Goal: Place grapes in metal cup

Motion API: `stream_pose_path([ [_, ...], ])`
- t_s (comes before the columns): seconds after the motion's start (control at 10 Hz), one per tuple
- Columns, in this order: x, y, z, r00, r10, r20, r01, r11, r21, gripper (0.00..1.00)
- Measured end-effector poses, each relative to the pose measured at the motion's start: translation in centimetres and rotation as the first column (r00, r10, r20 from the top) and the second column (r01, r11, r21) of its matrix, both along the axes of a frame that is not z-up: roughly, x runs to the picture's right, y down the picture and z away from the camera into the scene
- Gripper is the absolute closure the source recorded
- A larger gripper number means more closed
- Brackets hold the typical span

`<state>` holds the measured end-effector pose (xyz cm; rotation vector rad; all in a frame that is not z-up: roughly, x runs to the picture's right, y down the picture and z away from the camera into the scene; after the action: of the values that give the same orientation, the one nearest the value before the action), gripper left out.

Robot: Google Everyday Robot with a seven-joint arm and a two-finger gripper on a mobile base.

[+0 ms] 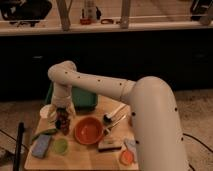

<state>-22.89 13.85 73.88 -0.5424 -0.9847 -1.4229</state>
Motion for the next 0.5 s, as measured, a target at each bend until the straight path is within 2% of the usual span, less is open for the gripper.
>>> stream_pose_path([
  [0.5, 0.07, -0.39, -0.52, 1.0, -0.028, 0.009, 0.028, 0.9996, -0.002, 0.2],
])
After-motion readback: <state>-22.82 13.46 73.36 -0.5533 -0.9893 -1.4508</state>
